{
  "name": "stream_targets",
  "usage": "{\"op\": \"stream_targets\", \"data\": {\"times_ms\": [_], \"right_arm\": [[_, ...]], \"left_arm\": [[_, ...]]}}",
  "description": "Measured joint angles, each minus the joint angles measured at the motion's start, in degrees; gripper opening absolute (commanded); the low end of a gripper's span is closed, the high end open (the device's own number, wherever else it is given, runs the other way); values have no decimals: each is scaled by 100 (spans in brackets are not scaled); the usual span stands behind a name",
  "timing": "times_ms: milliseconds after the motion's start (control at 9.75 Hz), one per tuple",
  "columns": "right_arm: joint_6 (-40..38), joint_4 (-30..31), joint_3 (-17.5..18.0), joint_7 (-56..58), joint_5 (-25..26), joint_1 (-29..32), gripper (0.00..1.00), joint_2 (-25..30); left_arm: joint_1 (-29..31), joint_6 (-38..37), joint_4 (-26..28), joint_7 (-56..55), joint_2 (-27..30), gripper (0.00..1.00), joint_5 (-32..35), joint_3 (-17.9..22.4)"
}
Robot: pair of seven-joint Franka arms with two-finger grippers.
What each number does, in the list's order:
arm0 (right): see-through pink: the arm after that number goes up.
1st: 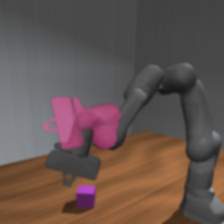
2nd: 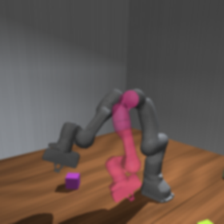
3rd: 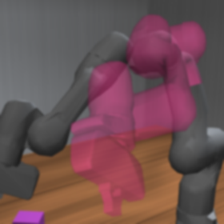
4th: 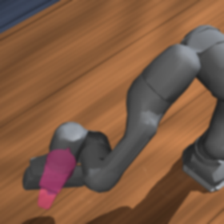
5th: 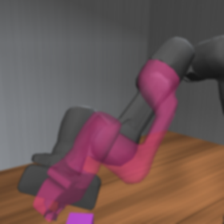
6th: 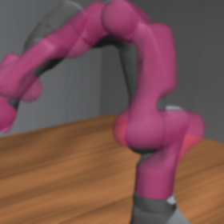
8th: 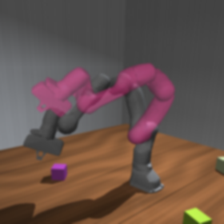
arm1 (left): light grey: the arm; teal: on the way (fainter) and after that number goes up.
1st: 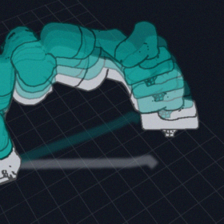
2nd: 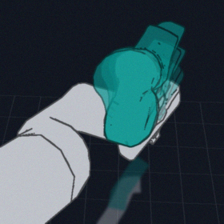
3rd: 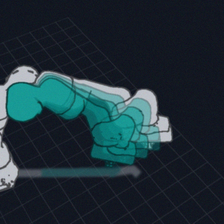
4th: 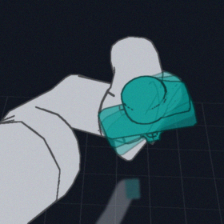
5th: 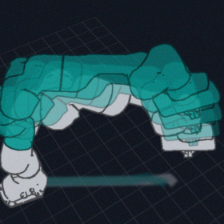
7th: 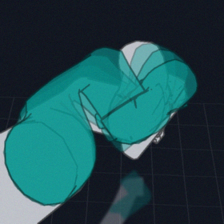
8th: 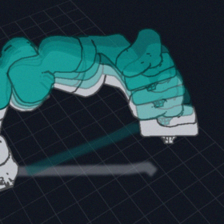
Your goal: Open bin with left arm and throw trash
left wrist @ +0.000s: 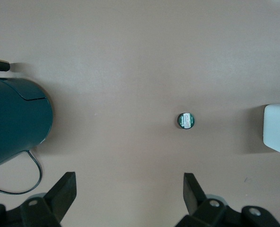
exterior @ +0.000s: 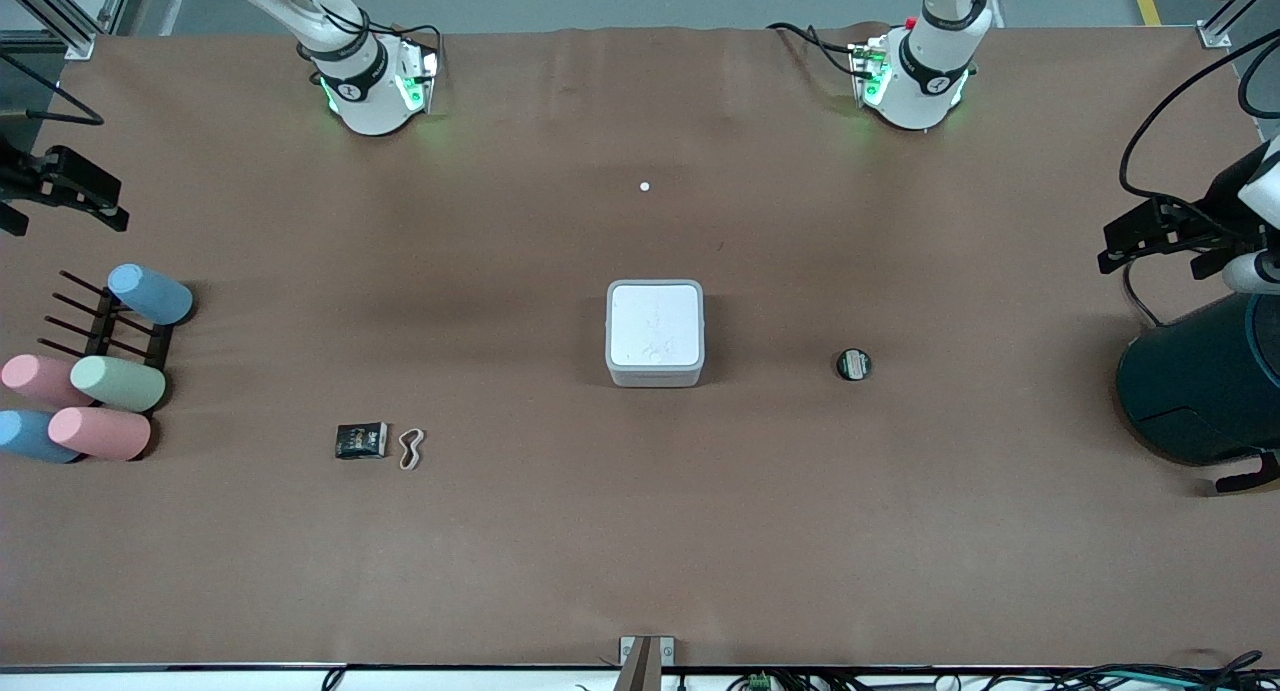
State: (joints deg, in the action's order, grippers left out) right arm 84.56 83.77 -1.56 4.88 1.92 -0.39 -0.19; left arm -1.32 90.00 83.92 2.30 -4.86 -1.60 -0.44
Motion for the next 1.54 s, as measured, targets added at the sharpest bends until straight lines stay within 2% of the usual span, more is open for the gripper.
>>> {"op": "stream_targets", "data": {"times_ms": [513,821,923,1231,1333,1538], "right_arm": [[0,2,-22,0,-47,3,100,0],[-5,12,-23,0,-52,4,100,-1],[-8,15,-17,0,-56,3,100,-1],[-14,34,28,1,-76,-13,100,-2],[-12,82,42,1,-80,-57,100,-3],[88,181,55,-10,-174,-192,100,-41]], "left_arm": [[-76,-9,15,0,-39,100,-37,-75],[-984,276,60,-1191,-599,100,-51,-335],[-1409,581,65,-1688,-925,95,-50,-366],[-2277,1338,59,-2536,-1727,17,-48,-388],[-2446,1503,56,-2781,-1882,8,-48,-390],[-2767,1960,62,-3196,-2216,0,-49,-393]]}}
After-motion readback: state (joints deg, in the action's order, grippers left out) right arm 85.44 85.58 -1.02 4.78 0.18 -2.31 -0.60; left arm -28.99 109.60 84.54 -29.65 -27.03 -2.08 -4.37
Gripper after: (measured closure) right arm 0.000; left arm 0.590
